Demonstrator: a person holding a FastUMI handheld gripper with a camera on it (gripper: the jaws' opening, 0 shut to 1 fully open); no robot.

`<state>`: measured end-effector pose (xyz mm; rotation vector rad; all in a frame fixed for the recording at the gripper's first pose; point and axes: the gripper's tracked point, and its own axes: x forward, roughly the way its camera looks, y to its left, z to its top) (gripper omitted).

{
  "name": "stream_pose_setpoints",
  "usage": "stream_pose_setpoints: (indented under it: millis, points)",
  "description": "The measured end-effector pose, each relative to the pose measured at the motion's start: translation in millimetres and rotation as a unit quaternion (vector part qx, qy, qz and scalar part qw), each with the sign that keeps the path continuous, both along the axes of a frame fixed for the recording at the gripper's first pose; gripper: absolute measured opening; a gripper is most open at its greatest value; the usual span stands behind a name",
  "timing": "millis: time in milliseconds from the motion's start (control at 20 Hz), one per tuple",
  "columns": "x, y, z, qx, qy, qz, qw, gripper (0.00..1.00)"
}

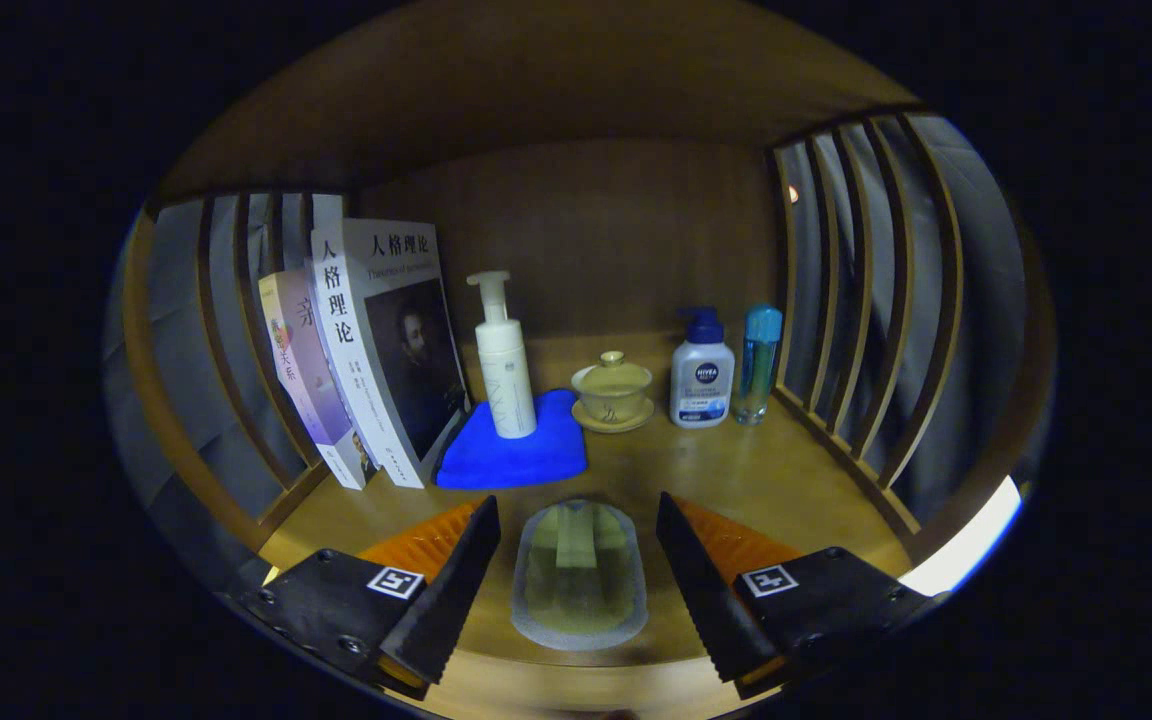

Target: Pull open the drawer, take out the items inside it, and place them on the countertop above the cabinet.

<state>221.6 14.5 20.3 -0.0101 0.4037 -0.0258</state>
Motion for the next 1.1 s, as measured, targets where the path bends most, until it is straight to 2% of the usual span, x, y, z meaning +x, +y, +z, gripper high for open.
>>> stream_pose_setpoints:
  millis: [300,600,850,1100]
  points:
    - [-38.7,16.9,19.2,-0.018,-0.037,0.026,0.999,0.98]
    - [-94.9,35.5,41.3,-0.004,-0.084,0.049,0.995,0.98]
    - [-140.5,34.8,48.9,0.005,-0.123,0.048,0.991,0.98]
    - [-181.5,26.0,42.7,-0.016,-0.158,0.035,0.987,0.98]
